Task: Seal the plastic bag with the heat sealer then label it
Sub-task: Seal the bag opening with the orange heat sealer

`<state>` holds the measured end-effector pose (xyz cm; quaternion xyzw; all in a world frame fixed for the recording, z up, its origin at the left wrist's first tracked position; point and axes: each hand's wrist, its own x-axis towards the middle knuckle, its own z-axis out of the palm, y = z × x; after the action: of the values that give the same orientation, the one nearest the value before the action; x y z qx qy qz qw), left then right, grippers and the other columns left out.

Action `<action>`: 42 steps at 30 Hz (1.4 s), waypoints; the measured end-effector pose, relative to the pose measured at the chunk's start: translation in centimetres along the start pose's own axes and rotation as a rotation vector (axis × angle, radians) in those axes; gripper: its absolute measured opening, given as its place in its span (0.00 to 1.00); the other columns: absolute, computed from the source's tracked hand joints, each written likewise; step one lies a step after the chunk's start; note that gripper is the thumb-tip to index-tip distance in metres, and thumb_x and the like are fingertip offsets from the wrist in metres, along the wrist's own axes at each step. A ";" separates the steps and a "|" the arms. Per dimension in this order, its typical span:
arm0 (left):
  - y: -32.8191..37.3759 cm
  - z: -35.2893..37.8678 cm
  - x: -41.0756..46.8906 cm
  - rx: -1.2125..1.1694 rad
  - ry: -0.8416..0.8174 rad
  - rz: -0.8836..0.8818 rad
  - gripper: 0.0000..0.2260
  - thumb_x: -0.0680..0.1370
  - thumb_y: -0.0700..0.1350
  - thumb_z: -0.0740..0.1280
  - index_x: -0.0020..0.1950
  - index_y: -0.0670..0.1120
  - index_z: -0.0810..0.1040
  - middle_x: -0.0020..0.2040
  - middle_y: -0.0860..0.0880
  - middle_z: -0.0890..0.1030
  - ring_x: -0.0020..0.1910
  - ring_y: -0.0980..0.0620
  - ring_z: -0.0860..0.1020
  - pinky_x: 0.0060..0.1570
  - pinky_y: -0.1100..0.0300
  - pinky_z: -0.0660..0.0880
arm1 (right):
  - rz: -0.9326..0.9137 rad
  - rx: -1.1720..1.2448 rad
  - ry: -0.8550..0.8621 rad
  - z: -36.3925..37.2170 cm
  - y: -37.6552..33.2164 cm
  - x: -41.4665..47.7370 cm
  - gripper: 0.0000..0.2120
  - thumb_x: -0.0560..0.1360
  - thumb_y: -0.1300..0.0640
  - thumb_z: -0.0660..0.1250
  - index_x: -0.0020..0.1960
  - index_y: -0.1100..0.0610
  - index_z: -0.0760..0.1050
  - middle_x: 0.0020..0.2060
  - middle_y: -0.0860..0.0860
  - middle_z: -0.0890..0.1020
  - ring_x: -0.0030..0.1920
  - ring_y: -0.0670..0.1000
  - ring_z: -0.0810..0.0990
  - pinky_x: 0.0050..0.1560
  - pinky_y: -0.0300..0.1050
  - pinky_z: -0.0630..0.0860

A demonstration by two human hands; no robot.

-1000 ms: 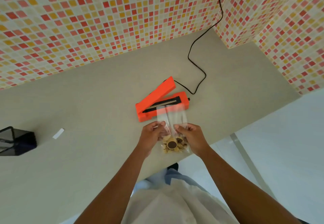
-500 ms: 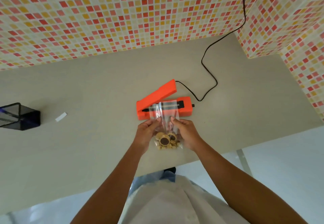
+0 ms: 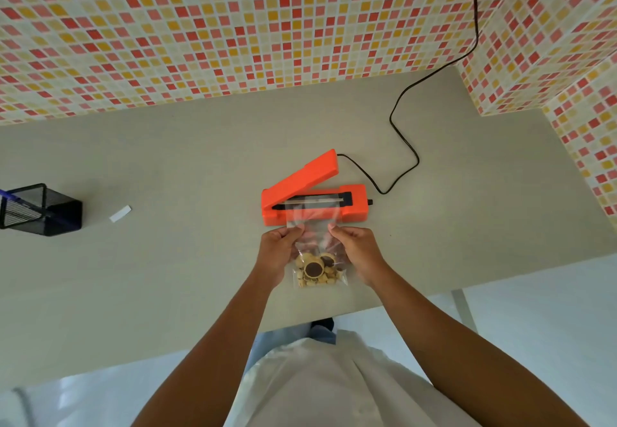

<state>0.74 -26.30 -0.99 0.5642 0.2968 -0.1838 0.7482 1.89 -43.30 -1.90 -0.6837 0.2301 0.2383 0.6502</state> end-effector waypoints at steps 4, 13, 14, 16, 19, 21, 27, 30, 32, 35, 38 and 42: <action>-0.1 -0.1 0.1 0.023 0.022 -0.001 0.09 0.80 0.39 0.66 0.51 0.34 0.81 0.40 0.45 0.87 0.25 0.55 0.81 0.21 0.67 0.70 | 0.013 -0.006 0.001 0.0 -0.1 0.0 0.15 0.77 0.51 0.71 0.40 0.64 0.84 0.33 0.54 0.86 0.32 0.51 0.82 0.38 0.44 0.78; 0.0 -0.2 0.7 0.038 0.028 0.021 0.14 0.81 0.48 0.64 0.52 0.38 0.83 0.48 0.42 0.86 0.23 0.56 0.78 0.24 0.63 0.67 | 0.046 0.035 -0.017 -0.2 -0.1 0.2 0.16 0.77 0.50 0.70 0.43 0.63 0.85 0.35 0.55 0.86 0.36 0.53 0.83 0.46 0.51 0.79; 0.0 -0.3 0.9 0.039 0.024 0.024 0.14 0.81 0.49 0.65 0.53 0.38 0.83 0.48 0.41 0.86 0.23 0.55 0.79 0.25 0.62 0.66 | 0.053 0.040 -0.016 -0.2 0.0 0.2 0.16 0.77 0.49 0.70 0.42 0.62 0.85 0.36 0.56 0.86 0.37 0.54 0.84 0.48 0.53 0.79; 0.0 -0.5 1.0 0.038 0.023 0.024 0.14 0.81 0.48 0.65 0.54 0.38 0.83 0.50 0.40 0.86 0.24 0.55 0.79 0.27 0.61 0.66 | 0.062 0.049 -0.017 -0.1 0.1 0.2 0.15 0.77 0.49 0.70 0.40 0.58 0.86 0.36 0.57 0.86 0.38 0.56 0.84 0.53 0.56 0.78; 0.1 -0.5 0.9 0.024 0.028 0.018 0.13 0.81 0.46 0.64 0.53 0.37 0.82 0.51 0.40 0.85 0.20 0.57 0.75 0.23 0.64 0.64 | 0.071 0.057 -0.021 0.1 0.1 0.2 0.15 0.78 0.50 0.69 0.37 0.55 0.86 0.38 0.58 0.87 0.40 0.56 0.85 0.56 0.56 0.79; 0.1 -0.4 0.7 0.020 0.038 0.011 0.13 0.81 0.46 0.64 0.53 0.37 0.82 0.51 0.40 0.84 0.19 0.58 0.73 0.23 0.64 0.63 | 0.085 0.060 -0.014 0.2 0.0 0.1 0.16 0.78 0.49 0.69 0.36 0.54 0.86 0.39 0.58 0.87 0.41 0.57 0.85 0.56 0.57 0.80; 0.2 -0.3 0.7 0.019 0.070 0.007 0.15 0.81 0.47 0.65 0.55 0.35 0.81 0.51 0.40 0.85 0.19 0.56 0.75 0.21 0.66 0.66 | 0.107 0.073 0.003 0.4 -0.1 -0.1 0.16 0.78 0.49 0.69 0.37 0.56 0.85 0.40 0.58 0.87 0.42 0.58 0.85 0.56 0.58 0.80; 0.4 -0.2 0.7 0.003 0.076 -0.005 0.16 0.80 0.49 0.67 0.54 0.36 0.81 0.49 0.40 0.85 0.27 0.47 0.83 0.22 0.65 0.70 | 0.098 0.053 0.013 0.4 -0.1 0.1 0.16 0.77 0.48 0.69 0.36 0.56 0.84 0.36 0.57 0.86 0.40 0.58 0.85 0.56 0.61 0.79; 0.4 -0.1 0.8 -0.013 0.085 -0.013 0.17 0.79 0.50 0.67 0.53 0.36 0.81 0.48 0.40 0.85 0.29 0.43 0.84 0.22 0.64 0.73 | 0.095 0.052 0.008 0.5 -0.2 0.1 0.16 0.78 0.49 0.69 0.37 0.57 0.83 0.34 0.56 0.86 0.38 0.58 0.84 0.54 0.62 0.79; 0.4 0.0 1.0 -0.005 0.111 -0.009 0.16 0.79 0.51 0.67 0.54 0.37 0.81 0.48 0.41 0.86 0.30 0.43 0.84 0.22 0.63 0.73 | 0.087 0.052 0.011 0.6 -0.4 0.1 0.16 0.78 0.49 0.69 0.37 0.57 0.83 0.34 0.56 0.86 0.37 0.57 0.84 0.54 0.61 0.80; 0.5 0.2 1.0 -0.018 0.133 -0.012 0.15 0.80 0.48 0.67 0.53 0.36 0.82 0.47 0.40 0.86 0.27 0.46 0.83 0.21 0.65 0.72 | 0.084 0.053 0.010 0.6 -0.5 0.1 0.16 0.78 0.48 0.69 0.37 0.57 0.83 0.34 0.56 0.86 0.37 0.57 0.84 0.54 0.60 0.80; 0.9 0.6 0.8 -0.035 0.142 -0.013 0.13 0.80 0.47 0.66 0.51 0.37 0.82 0.46 0.42 0.86 0.25 0.47 0.82 0.20 0.65 0.72 | 0.091 0.039 0.009 0.6 -0.5 0.3 0.17 0.78 0.48 0.69 0.36 0.56 0.83 0.34 0.55 0.86 0.37 0.56 0.84 0.55 0.59 0.80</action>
<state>2.07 -26.57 -0.72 0.5609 0.3560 -0.1428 0.7337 2.41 -42.72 -1.66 -0.6608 0.2684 0.2603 0.6507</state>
